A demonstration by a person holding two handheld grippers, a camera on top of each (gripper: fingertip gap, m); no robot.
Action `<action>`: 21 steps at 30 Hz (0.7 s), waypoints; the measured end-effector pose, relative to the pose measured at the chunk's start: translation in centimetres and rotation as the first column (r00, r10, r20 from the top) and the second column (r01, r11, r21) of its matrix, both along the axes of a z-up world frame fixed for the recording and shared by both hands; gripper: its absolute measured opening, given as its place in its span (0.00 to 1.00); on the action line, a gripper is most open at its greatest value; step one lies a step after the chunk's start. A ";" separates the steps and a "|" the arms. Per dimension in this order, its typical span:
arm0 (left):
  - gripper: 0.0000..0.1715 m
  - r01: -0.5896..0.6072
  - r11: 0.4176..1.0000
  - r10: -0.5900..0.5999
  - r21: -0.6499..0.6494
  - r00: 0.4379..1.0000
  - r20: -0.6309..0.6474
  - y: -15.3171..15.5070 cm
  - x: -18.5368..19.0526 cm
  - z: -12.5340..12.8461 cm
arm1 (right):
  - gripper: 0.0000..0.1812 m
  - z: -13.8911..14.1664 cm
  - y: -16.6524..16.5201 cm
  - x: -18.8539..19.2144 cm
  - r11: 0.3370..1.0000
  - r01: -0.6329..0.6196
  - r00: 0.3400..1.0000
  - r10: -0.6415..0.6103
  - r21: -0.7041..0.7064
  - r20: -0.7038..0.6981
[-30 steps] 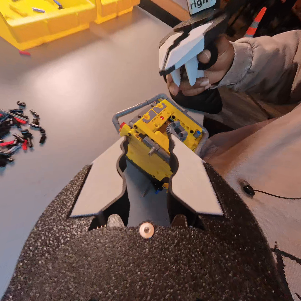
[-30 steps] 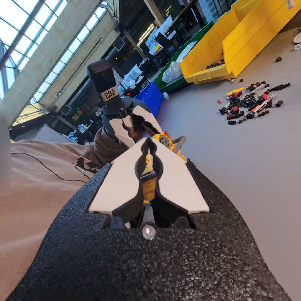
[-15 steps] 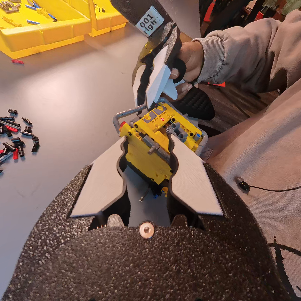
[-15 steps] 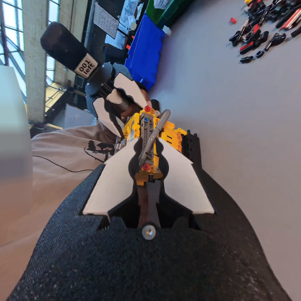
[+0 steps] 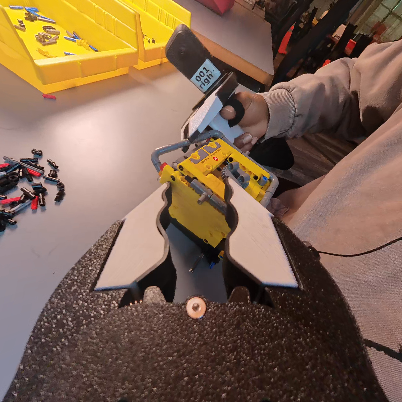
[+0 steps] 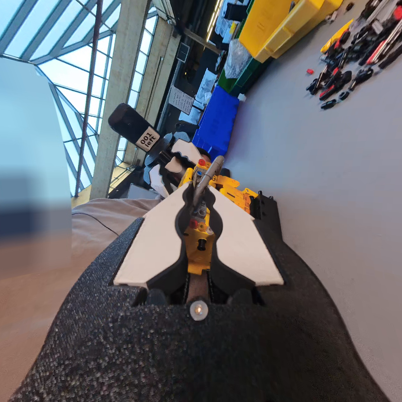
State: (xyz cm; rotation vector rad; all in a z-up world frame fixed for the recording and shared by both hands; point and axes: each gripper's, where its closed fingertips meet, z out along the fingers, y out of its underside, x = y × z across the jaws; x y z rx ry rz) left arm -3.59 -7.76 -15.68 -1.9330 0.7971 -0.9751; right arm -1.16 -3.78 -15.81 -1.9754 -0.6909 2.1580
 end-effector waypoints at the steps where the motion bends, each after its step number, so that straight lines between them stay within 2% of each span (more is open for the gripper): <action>1: 0.29 -0.002 1.000 0.002 -0.001 1.000 0.011 0.0 0.0 0.0 | 0.05 -0.2 -0.1 0.1 1.000 -0.027 1.000 0.027 0.005 0.013; 6: 0.27 0.009 0.999 -0.009 0.032 1.000 0.013 -0.5 0.9 0.1 | 0.07 -0.8 -0.5 -1.1 0.985 -0.175 0.979 0.174 0.001 0.105; 8: 0.26 -0.010 0.999 0.010 0.031 1.000 0.006 -0.3 0.6 0.1 | 0.05 -1.0 -0.3 -1.4 0.977 -0.204 0.973 0.195 0.057 0.127; 11: 0.26 -0.022 1.000 0.022 0.016 0.999 0.029 -0.3 0.2 0.1 | 0.04 -0.6 0.0 -1.8 0.978 -0.175 0.980 0.162 0.115 0.116; 13: 0.25 -0.032 0.999 0.031 0.016 0.999 0.036 -0.2 0.2 0.0 | 0.02 1.2 0.5 -1.8 0.990 -0.129 0.992 0.128 0.062 0.019; 15: 0.24 -0.032 0.999 0.031 0.020 0.999 0.033 -0.2 0.2 0.1 | 0.02 2.0 0.0 -1.8 0.981 -0.126 0.992 0.127 0.150 0.004; 17: 0.23 -0.025 0.999 0.024 0.026 0.999 0.028 0.0 0.1 0.2 | 0.02 3.2 -0.6 -1.7 0.977 -0.123 0.989 0.135 0.174 -0.058; 20: 0.23 0.009 0.999 -0.010 0.034 1.000 0.024 0.5 0.4 0.3 | 0.02 1.7 -0.3 -2.0 0.958 -0.136 0.991 0.129 0.251 0.044; 21: 0.23 0.027 0.999 -0.027 0.040 1.000 0.012 0.8 0.3 0.3 | 0.00 1.9 0.5 -2.0 0.963 -0.100 0.995 0.093 0.249 0.039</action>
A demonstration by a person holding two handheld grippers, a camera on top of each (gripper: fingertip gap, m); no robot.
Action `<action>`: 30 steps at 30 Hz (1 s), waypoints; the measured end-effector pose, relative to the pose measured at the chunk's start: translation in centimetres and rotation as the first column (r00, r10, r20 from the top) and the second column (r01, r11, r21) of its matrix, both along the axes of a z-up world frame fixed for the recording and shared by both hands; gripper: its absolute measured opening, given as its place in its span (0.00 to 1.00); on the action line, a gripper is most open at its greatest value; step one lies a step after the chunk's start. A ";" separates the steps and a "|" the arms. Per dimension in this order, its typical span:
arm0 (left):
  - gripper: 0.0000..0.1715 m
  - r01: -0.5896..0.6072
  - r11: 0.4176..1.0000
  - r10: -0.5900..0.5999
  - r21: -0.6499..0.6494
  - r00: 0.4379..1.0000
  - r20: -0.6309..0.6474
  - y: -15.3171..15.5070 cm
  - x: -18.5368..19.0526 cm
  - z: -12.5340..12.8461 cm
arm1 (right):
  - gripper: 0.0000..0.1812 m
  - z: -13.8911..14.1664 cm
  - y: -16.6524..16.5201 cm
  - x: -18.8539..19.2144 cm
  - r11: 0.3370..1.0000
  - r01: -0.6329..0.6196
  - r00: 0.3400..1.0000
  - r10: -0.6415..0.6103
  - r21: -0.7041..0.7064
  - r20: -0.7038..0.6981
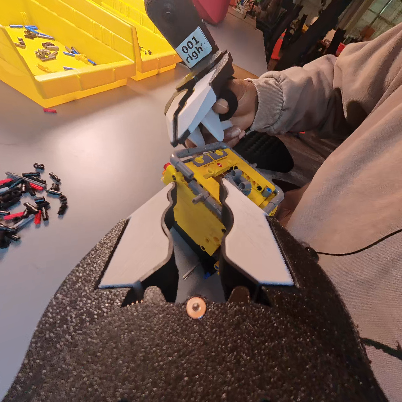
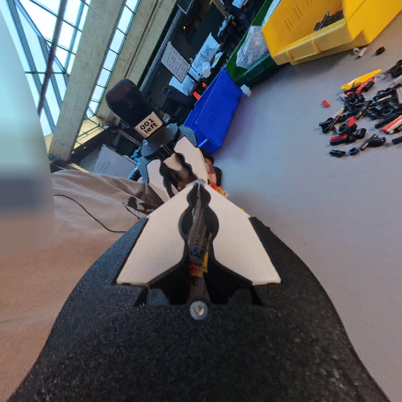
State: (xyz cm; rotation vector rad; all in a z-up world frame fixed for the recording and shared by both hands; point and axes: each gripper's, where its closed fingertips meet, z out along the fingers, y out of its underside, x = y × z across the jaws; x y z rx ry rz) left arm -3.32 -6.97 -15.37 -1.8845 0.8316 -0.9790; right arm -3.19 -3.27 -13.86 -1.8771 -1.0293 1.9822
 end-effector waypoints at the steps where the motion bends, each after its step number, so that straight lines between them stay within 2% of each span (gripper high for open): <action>1: 0.23 0.015 1.000 -0.015 0.005 1.000 -0.011 0.3 -0.2 0.0 | 0.05 -0.3 0.5 0.1 0.999 0.014 1.000 -0.014 0.034 0.017; 4: 0.22 0.018 1.000 -0.018 -0.002 0.999 -0.028 1.5 -0.9 0.1 | 0.09 0.3 0.7 1.3 1.000 0.001 1.000 -0.001 -0.012 0.002; 10: 0.24 -0.011 1.000 0.011 -0.003 1.000 -0.021 2.0 -1.4 0.9 | 0.10 -1.3 -0.1 4.1 0.988 0.059 0.992 -0.074 0.142 0.103; 13: 0.26 -0.024 0.999 0.024 -0.021 1.000 -0.011 1.4 -1.6 1.6 | 0.08 -1.6 -0.5 4.4 0.975 0.071 0.986 -0.101 0.210 0.135; 16: 0.28 -0.038 0.997 0.032 -0.071 0.996 -0.080 0.3 -1.9 0.5 | 0.04 -1.6 -0.6 4.2 0.964 0.065 0.982 -0.107 0.259 0.153; 20: 0.25 -0.053 0.985 0.046 -0.162 0.998 -0.048 -0.9 -1.7 -0.3 | 0.04 -1.7 -0.3 3.9 0.945 0.034 0.969 -0.110 0.325 0.219; 25: 0.26 -0.081 0.989 0.071 -0.125 0.995 -0.076 -1.1 -1.6 -0.4 | 0.03 -1.7 -0.2 3.6 0.898 -0.030 0.945 -0.118 0.439 0.306; 30: 0.27 -0.060 0.996 0.049 -0.068 0.988 -0.148 -1.7 -1.3 -0.6 | 0.03 -1.9 -0.2 3.6 0.775 -0.149 0.901 -0.149 0.614 0.407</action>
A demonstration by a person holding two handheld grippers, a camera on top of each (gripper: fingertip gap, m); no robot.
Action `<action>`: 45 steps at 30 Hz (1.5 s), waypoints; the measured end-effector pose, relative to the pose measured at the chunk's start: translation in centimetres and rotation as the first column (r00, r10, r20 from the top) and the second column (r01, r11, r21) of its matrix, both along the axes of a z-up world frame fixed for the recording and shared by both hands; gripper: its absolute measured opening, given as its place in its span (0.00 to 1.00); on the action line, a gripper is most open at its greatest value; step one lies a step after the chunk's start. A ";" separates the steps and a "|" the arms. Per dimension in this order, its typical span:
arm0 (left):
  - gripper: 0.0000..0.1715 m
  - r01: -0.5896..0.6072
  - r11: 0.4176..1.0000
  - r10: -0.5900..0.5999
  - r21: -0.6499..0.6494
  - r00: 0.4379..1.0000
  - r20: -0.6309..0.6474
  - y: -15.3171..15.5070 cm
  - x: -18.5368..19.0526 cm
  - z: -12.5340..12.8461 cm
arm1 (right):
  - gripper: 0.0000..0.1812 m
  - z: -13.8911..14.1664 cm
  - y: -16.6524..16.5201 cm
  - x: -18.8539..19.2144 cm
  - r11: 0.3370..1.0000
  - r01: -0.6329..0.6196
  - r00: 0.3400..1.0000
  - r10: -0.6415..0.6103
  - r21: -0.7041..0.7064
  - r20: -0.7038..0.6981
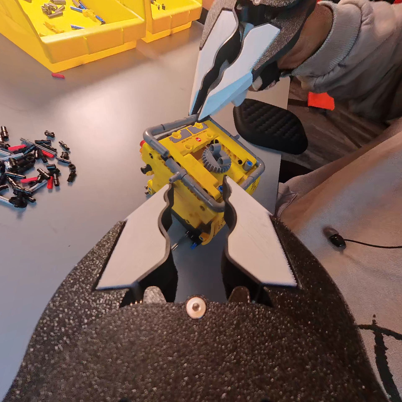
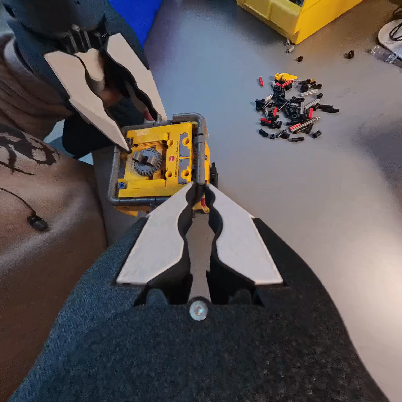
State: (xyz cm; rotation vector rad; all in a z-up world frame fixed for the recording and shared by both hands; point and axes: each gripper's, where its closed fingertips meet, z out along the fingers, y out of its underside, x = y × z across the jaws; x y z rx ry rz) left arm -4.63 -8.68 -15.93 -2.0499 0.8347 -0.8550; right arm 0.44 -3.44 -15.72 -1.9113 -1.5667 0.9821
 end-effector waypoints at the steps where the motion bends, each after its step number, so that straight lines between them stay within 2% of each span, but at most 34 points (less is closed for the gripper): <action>1: 0.27 0.002 1.000 -0.001 0.011 1.000 -0.015 -0.1 0.0 -0.1 | 0.02 -0.1 0.1 0.0 0.998 -0.014 1.000 0.012 0.066 0.027; 5: 0.27 -0.022 0.998 0.024 0.062 0.999 -0.034 0.0 0.1 -0.2 | 0.02 -0.1 0.9 -0.1 0.979 -0.008 0.999 -0.002 0.201 0.049; 11: 0.28 -0.061 0.993 0.063 0.103 0.998 -0.020 0.9 0.2 -0.2 | 0.02 -0.1 2.2 0.0 0.978 0.078 0.997 -0.076 0.194 -0.015; 17: 0.28 -0.067 0.991 0.073 0.119 0.997 -0.040 2.1 0.2 -0.3 | 0.02 0.0 3.9 0.0 0.958 0.108 0.994 -0.106 0.266 -0.023; 22: 0.27 -0.043 0.993 0.049 0.110 0.997 -0.057 2.8 0.1 -0.3 | 0.02 0.1 4.7 0.1 0.959 0.121 0.993 -0.117 0.258 -0.029; 25: 0.27 0.004 0.997 0.000 0.081 0.999 -0.053 2.8 0.0 -0.4 | 0.02 0.5 4.4 -0.1 0.959 0.064 0.998 -0.057 0.277 -0.035; 27: 0.27 0.055 0.997 -0.053 0.057 0.998 -0.041 2.7 0.0 -0.4 | 0.02 0.7 3.8 -0.1 0.983 0.041 0.999 -0.035 0.179 -0.039; 32: 0.26 0.172 0.984 -0.168 0.043 0.982 -0.091 3.1 0.1 -0.4 | 0.02 0.2 3.6 0.5 0.993 0.018 1.000 -0.016 0.120 -0.022; 36: 0.25 0.206 0.978 -0.201 0.042 0.974 -0.105 3.4 0.2 -0.4 | 0.02 0.2 4.3 0.6 0.967 0.022 1.000 -0.019 0.253 -0.015; 37: 0.25 0.235 0.971 -0.231 0.042 0.969 -0.090 3.0 0.5 -0.3 | 0.02 0.2 4.5 0.7 0.962 0.033 0.999 -0.030 0.272 -0.015; 38: 0.21 0.329 0.944 -0.327 0.037 0.944 -0.049 1.4 1.6 0.0 | 0.02 0.0 7.5 1.6 0.903 0.121 0.990 -0.141 0.412 0.020; 39: 0.16 0.406 0.913 -0.404 0.045 0.914 -0.039 -0.2 3.2 0.0 | 0.02 -0.9 8.8 2.4 0.885 0.126 0.983 -0.172 0.448 0.063; 40: 0.15 0.450 0.891 -0.445 0.066 0.892 -0.073 -1.2 4.6 0.1 | 0.02 -0.8 7.3 1.5 0.952 0.126 0.991 -0.130 0.281 -0.002; 41: 0.14 0.435 0.896 -0.421 0.095 0.897 -0.134 -0.7 5.0 0.2 | 0.02 -0.3 6.8 1.0 0.963 0.135 0.991 -0.126 0.233 -0.053; 42: 0.14 0.400 0.909 -0.379 0.117 0.910 -0.166 0.3 5.0 0.4 | 0.02 0.1 7.3 1.1 0.941 0.138 0.990 -0.128 0.308 -0.055; 45: 0.14 0.365 0.925 -0.348 0.104 0.925 -0.149 2.0 4.4 0.4 | 0.03 1.2 9.2 2.2 0.929 0.213 0.977 -0.198 0.304 -0.080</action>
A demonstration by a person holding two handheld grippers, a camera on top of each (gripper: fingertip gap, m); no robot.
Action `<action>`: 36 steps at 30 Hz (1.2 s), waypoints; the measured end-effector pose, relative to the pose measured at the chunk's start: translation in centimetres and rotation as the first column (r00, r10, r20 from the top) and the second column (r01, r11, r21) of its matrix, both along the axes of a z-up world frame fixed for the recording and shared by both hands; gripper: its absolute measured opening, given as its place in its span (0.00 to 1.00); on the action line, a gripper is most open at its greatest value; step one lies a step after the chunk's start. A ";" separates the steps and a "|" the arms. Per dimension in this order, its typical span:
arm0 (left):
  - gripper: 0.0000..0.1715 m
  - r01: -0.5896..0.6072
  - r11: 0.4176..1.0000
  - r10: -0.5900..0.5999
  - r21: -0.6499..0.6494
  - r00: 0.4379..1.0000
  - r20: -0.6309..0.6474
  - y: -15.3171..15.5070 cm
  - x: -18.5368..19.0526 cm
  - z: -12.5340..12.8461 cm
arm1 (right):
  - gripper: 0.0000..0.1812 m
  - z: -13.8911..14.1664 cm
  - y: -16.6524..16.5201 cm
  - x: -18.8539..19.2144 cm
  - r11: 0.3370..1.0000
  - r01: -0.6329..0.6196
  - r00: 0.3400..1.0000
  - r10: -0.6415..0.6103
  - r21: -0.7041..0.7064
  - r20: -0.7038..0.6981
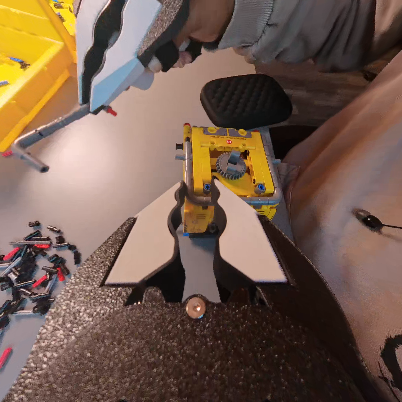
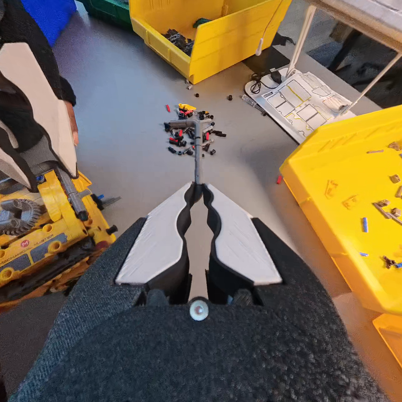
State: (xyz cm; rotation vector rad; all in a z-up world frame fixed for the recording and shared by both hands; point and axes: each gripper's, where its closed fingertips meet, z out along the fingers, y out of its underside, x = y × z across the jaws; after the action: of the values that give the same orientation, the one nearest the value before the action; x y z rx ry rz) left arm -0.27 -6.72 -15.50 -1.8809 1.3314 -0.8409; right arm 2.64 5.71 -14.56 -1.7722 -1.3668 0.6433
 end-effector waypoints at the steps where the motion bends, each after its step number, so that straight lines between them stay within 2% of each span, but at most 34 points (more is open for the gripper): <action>1: 0.14 -0.001 1.000 0.001 0.006 1.000 -0.008 0.2 -0.2 0.0 | 0.03 0.0 0.4 0.6 1.000 0.015 1.000 -0.015 -0.013 0.002; 5: 0.14 -0.011 1.000 0.011 -0.003 1.000 0.010 1.0 -0.8 0.0 | 0.03 -2.2 0.8 2.6 0.987 0.055 0.998 -0.054 -0.148 0.015; 10: 0.14 -0.032 0.999 0.031 0.004 0.998 0.057 2.0 -2.2 0.1 | 0.03 -8.4 2.5 6.0 0.958 0.163 0.983 -0.138 -0.237 0.117; 12: 0.14 -0.045 0.999 0.047 -0.019 0.995 0.086 2.2 -2.4 0.1 | 0.03 -10.2 3.1 7.1 0.957 0.197 0.973 -0.163 -0.213 0.166; 13: 0.15 -0.053 0.998 0.055 -0.027 0.994 0.099 2.3 -2.5 0.2 | 0.04 -10.2 3.5 7.3 0.963 0.204 0.971 -0.176 -0.174 0.164; 14: 0.16 -0.066 0.997 0.068 -0.029 0.992 0.110 2.4 -2.6 0.2 | 0.12 -9.9 3.8 7.4 0.968 0.214 0.967 -0.190 -0.135 0.167; 16: 0.17 -0.089 0.995 0.093 -0.036 0.987 0.129 2.5 -2.9 0.2 | 0.19 -9.2 4.0 7.6 0.975 0.211 0.963 -0.195 -0.071 0.186; 19: 0.18 -0.120 0.992 0.125 -0.040 0.981 0.151 2.4 -3.6 0.5 | 0.21 -7.0 2.7 6.6 0.986 0.157 0.980 -0.150 -0.048 0.127; 21: 0.18 -0.140 0.989 0.145 -0.042 0.975 0.169 2.2 -4.2 0.8 | 0.20 -5.0 0.7 5.2 0.995 0.061 0.997 -0.058 -0.076 0.046; 23: 0.19 -0.156 0.986 0.164 -0.052 0.966 0.199 1.9 -4.9 1.4 | 0.20 -3.0 -2.4 3.3 0.987 -0.086 0.995 0.078 -0.138 -0.061; 27: 0.20 -0.185 0.978 0.204 -0.100 0.945 0.255 0.9 -5.9 2.1 | 0.25 0.9 -6.8 0.5 0.935 -0.289 0.938 0.234 -0.205 -0.258; 30: 0.19 -0.252 0.943 0.305 -0.217 0.915 0.263 0.6 -5.9 1.0 | 0.31 1.7 -7.8 -0.9 0.934 -0.326 0.928 0.287 -0.145 -0.238; 33: 0.18 -0.252 0.896 0.375 -0.365 0.871 0.318 -0.2 -5.2 1.2 | 0.34 1.7 -8.9 -2.1 0.927 -0.371 0.920 0.359 -0.057 -0.154; 36: 0.18 -0.262 0.874 0.404 -0.409 0.859 0.313 -0.9 -4.9 1.1 | 0.43 1.3 -11.1 -2.6 0.884 -0.467 0.883 0.465 -0.012 -0.054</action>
State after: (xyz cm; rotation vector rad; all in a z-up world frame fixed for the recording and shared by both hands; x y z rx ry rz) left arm -5.21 -7.58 -14.41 -1.9957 0.6022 -1.2474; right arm 0.08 -5.36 -13.30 -1.4332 -1.7755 0.9561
